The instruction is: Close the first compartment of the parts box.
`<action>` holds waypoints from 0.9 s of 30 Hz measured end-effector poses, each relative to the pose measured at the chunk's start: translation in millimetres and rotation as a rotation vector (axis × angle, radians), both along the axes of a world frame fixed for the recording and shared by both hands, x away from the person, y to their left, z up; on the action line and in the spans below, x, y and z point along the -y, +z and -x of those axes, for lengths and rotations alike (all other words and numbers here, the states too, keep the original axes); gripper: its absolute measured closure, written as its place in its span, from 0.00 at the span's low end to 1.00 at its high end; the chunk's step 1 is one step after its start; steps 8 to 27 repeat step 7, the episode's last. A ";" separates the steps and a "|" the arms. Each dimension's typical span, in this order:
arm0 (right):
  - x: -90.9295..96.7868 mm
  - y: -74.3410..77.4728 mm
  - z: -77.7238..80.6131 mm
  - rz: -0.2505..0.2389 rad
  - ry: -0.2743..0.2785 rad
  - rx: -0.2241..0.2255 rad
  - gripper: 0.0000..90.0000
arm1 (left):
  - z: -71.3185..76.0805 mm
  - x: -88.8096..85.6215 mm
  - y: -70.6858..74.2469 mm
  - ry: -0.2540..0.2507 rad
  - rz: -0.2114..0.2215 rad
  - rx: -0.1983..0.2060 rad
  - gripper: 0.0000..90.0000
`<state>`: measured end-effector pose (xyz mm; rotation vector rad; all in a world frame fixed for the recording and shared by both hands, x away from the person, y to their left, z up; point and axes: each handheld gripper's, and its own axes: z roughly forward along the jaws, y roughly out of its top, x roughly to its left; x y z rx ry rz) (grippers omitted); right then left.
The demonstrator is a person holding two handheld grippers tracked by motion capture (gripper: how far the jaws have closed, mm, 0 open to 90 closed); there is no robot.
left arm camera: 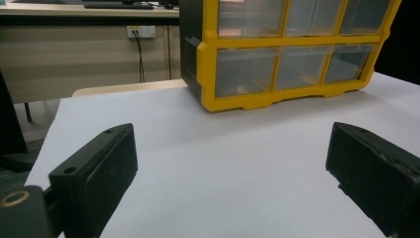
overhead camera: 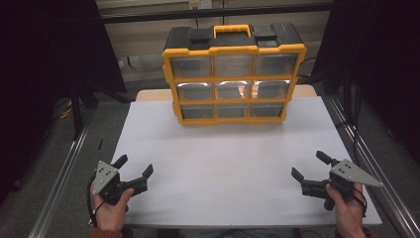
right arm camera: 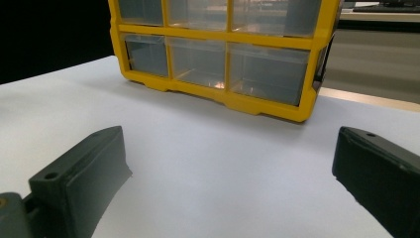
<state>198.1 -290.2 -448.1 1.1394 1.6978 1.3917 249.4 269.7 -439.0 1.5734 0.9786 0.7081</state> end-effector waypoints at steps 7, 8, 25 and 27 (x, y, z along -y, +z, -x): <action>0.2 -0.4 -0.4 0.009 0.009 -0.006 0.00 | -2.4 2.6 -0.9 0.000 0.027 -0.012 0.06; 0.2 -0.4 -0.4 0.009 0.009 -0.006 0.00 | -2.4 2.6 -0.9 0.000 0.027 -0.012 0.06; 0.2 -0.4 -0.4 0.009 0.009 -0.006 0.00 | -2.4 2.6 -0.9 0.000 0.027 -0.012 0.06; 0.2 -0.4 -0.4 0.009 0.009 -0.006 0.00 | -2.4 2.6 -0.9 0.000 0.027 -0.012 0.06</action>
